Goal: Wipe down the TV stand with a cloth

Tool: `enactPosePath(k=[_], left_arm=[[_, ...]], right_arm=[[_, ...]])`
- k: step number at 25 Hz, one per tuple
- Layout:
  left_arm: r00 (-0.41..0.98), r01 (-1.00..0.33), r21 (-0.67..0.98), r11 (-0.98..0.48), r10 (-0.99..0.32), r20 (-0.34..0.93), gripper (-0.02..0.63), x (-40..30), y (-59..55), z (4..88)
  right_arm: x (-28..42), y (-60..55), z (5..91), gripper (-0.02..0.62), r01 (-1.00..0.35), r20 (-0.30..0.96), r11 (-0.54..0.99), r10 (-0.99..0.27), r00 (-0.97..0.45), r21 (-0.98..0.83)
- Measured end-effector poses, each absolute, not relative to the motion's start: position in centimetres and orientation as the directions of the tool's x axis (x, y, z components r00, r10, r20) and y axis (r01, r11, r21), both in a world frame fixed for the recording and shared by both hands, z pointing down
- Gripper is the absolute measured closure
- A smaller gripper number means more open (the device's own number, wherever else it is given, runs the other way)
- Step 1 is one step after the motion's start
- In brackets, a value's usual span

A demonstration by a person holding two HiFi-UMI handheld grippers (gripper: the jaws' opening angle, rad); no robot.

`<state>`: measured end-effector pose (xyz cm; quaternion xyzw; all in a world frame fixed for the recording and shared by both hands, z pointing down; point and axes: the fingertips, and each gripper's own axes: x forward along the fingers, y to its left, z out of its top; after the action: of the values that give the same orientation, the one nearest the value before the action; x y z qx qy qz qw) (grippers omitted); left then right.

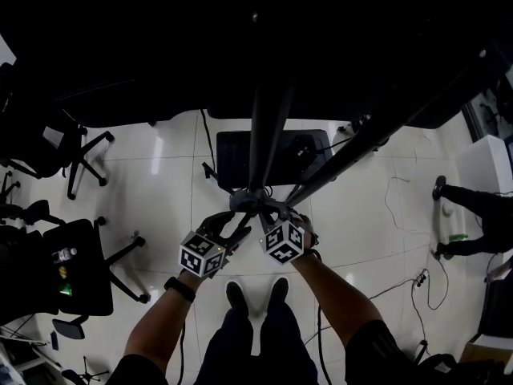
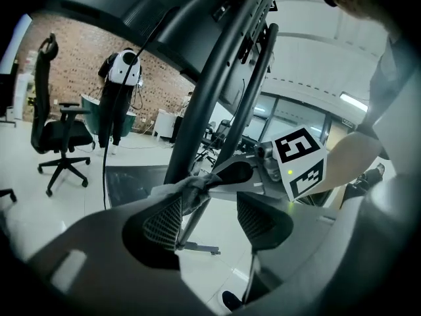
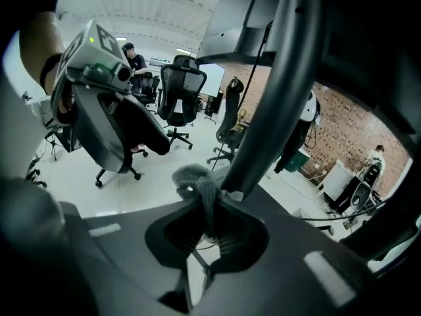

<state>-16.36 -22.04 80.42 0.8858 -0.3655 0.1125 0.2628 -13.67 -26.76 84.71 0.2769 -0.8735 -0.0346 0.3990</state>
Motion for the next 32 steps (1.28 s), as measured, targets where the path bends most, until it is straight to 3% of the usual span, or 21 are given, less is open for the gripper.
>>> enactPosePath(k=[23,32], left_arm=[[0.787,-0.617,0.116,-0.778,-0.606,0.118,0.316,-12.7,-20.1,54.8],[0.76,-0.65,0.011,-0.76,-0.65,-0.003,0.315,-9.8,-19.5,43.8]], right_arm=[[-7.0,-24.4,50.6,0.577,-0.569,0.314,0.672,-0.733,-0.604,0.474],[-4.2,-23.6,37.4,0.577,-0.548,0.144,0.635,-0.715,-0.685,0.545]])
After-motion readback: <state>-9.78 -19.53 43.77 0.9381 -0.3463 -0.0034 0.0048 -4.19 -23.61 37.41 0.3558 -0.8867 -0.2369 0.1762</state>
